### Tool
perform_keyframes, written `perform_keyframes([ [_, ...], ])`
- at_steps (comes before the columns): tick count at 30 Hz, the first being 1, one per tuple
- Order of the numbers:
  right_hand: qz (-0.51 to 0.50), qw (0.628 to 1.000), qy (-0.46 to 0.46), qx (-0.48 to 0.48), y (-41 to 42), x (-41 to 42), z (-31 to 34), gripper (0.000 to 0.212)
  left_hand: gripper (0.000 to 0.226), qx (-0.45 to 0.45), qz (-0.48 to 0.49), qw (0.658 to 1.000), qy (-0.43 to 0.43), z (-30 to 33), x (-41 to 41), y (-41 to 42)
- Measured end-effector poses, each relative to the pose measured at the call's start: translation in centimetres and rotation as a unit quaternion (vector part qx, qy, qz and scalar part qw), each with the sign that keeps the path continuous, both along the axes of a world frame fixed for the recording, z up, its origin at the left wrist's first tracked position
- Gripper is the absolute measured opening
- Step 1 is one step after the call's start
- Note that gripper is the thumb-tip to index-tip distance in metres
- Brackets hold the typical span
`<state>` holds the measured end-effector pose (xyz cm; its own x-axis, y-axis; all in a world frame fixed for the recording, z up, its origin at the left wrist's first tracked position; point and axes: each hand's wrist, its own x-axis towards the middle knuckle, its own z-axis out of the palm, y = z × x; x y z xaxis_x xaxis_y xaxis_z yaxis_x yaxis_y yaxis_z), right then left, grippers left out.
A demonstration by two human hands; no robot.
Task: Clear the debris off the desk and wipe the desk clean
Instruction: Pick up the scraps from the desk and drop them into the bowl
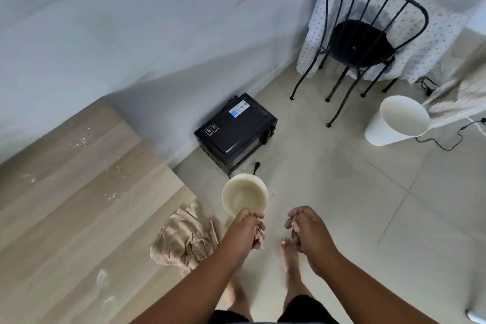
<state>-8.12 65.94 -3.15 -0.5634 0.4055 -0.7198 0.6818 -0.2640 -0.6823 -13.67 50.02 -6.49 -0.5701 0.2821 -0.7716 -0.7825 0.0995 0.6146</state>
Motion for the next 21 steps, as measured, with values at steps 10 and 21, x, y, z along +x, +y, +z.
perform_keyframes([
  [10,0.141,0.987,-0.058,-0.050,6.2,-7.0,-4.4,0.015,0.037,-0.065,0.175,0.982,-0.038,-1.0,-1.6,4.1],
  [21,0.146,0.981,-0.114,-0.064,9.3,-12.7,-14.8,0.017,0.037,-0.077,0.319,0.940,-0.095,-10.7,-4.6,8.9],
])
